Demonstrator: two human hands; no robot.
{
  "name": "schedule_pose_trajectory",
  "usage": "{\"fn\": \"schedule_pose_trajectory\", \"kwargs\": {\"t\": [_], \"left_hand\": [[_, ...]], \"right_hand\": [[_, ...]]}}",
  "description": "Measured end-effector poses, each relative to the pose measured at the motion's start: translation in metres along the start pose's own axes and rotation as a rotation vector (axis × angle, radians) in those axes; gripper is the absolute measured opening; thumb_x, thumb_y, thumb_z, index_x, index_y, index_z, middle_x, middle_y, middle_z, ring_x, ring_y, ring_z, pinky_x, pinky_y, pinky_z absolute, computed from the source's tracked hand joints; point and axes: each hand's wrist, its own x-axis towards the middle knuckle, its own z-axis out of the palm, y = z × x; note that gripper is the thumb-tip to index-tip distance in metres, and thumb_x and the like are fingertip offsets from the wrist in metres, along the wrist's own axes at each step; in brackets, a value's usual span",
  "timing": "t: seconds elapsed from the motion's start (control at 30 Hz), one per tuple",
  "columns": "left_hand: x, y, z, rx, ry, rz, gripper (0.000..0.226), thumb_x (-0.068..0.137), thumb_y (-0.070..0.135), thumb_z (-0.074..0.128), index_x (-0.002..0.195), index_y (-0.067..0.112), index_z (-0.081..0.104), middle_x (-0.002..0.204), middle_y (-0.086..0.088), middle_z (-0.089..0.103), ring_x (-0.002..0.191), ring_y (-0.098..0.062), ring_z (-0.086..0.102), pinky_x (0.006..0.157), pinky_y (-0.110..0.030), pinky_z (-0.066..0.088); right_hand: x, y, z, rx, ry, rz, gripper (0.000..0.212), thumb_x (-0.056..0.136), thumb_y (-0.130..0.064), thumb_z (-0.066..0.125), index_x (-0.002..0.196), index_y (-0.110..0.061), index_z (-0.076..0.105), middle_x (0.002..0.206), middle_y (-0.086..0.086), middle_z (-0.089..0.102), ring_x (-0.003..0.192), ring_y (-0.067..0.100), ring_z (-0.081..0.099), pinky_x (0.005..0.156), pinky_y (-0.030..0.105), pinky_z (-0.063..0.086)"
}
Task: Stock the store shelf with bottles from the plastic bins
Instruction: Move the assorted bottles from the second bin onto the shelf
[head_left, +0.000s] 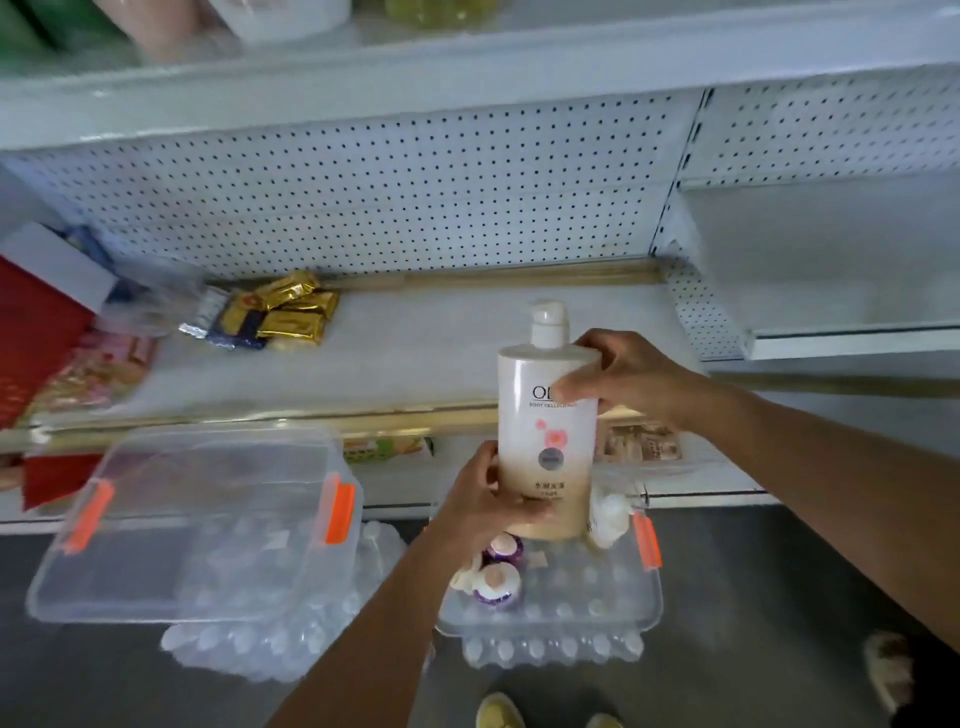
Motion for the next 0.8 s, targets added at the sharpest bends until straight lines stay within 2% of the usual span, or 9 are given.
{"fn": "schedule_pose_trajectory", "kwargs": {"t": [0.1, 0.17, 0.23, 0.37, 0.47, 0.53, 0.6, 0.67, 0.8], "left_hand": [[-0.019, 0.039, -0.006, 0.064, -0.014, 0.092, 0.089, 0.045, 0.015, 0.094, 0.121, 0.029, 0.050, 0.108, -0.011, 0.068, 0.099, -0.024, 0.068, 0.085, -0.043, 0.057], [-0.031, 0.065, -0.012, 0.066, -0.010, 0.139, 0.084, 0.052, 0.008, 0.093, 0.122, 0.028, 0.050, 0.105, -0.015, 0.069, 0.094, -0.025, 0.069, 0.079, -0.038, 0.059], [-0.041, 0.089, -0.018, 0.084, -0.019, 0.185, 0.080, 0.058, 0.006, 0.091, 0.122, 0.028, 0.049, 0.102, -0.016, 0.069, 0.091, -0.026, 0.070, 0.075, -0.035, 0.059], [-0.060, 0.133, -0.029, 0.092, -0.045, 0.245, 0.081, 0.061, 0.007, 0.090, 0.124, 0.031, 0.046, 0.102, -0.013, 0.070, 0.084, -0.019, 0.073, 0.063, -0.026, 0.057], [-0.068, 0.162, -0.031, 0.094, -0.047, 0.280, 0.080, 0.061, 0.004, 0.090, 0.123, 0.032, 0.048, 0.106, -0.017, 0.068, 0.090, -0.026, 0.071, 0.065, -0.039, 0.060], [-0.070, 0.182, -0.029, 0.103, -0.042, 0.323, 0.079, 0.061, 0.001, 0.089, 0.122, 0.032, 0.049, 0.106, -0.019, 0.067, 0.090, -0.027, 0.070, 0.063, -0.040, 0.060], [-0.072, 0.202, -0.028, 0.156, -0.025, 0.394, 0.075, 0.059, 0.008, 0.091, 0.117, 0.036, 0.052, 0.106, -0.012, 0.068, 0.090, -0.020, 0.070, 0.064, -0.034, 0.060], [-0.072, 0.222, -0.027, 0.226, -0.006, 0.456, 0.071, 0.056, 0.022, 0.093, 0.112, 0.040, 0.054, 0.105, -0.001, 0.066, 0.094, -0.016, 0.067, 0.076, -0.035, 0.059], [-0.068, 0.258, -0.023, 0.277, 0.003, 0.523, 0.072, 0.050, 0.036, 0.093, 0.110, 0.045, 0.054, 0.104, 0.001, 0.066, 0.094, -0.011, 0.066, 0.082, -0.039, 0.058]], "right_hand": [[-0.011, -0.034, -0.005, 0.095, 0.094, -0.020, 0.051, 0.065, -0.025, 0.086, 0.108, -0.014, 0.062, 0.099, 0.004, 0.071, 0.089, 0.017, 0.071, 0.067, 0.033, 0.059], [-0.018, -0.058, -0.007, 0.134, 0.146, -0.050, 0.050, 0.068, -0.025, 0.086, 0.110, -0.012, 0.063, 0.102, 0.004, 0.072, 0.094, 0.020, 0.070, 0.073, 0.036, 0.059], [-0.026, -0.079, -0.011, 0.179, 0.166, -0.087, 0.048, 0.071, -0.021, 0.084, 0.112, -0.007, 0.064, 0.105, 0.008, 0.072, 0.100, 0.026, 0.068, 0.076, 0.036, 0.057], [-0.042, -0.121, -0.024, 0.184, 0.171, -0.125, 0.049, 0.071, -0.011, 0.082, 0.115, -0.001, 0.061, 0.109, 0.015, 0.071, 0.105, 0.032, 0.066, 0.092, 0.049, 0.053], [-0.054, -0.153, -0.036, 0.179, 0.177, -0.172, 0.047, 0.072, -0.015, 0.082, 0.113, -0.007, 0.062, 0.105, 0.009, 0.073, 0.098, 0.025, 0.070, 0.078, 0.038, 0.059], [-0.061, -0.171, -0.044, 0.184, 0.201, -0.200, 0.048, 0.071, -0.018, 0.083, 0.112, -0.011, 0.061, 0.103, 0.006, 0.074, 0.093, 0.020, 0.072, 0.071, 0.033, 0.059], [-0.067, -0.187, -0.055, 0.157, 0.223, -0.229, 0.054, 0.067, -0.019, 0.086, 0.113, -0.012, 0.061, 0.103, 0.006, 0.074, 0.092, 0.021, 0.072, 0.076, 0.038, 0.059], [-0.071, -0.203, -0.066, 0.095, 0.244, -0.252, 0.063, 0.058, -0.022, 0.090, 0.113, -0.010, 0.061, 0.100, 0.005, 0.074, 0.089, 0.020, 0.073, 0.077, 0.039, 0.059], [-0.074, -0.230, -0.089, 0.060, 0.276, -0.302, 0.067, 0.058, -0.022, 0.090, 0.115, -0.007, 0.060, 0.102, 0.007, 0.074, 0.090, 0.021, 0.073, 0.075, 0.035, 0.058]]}}
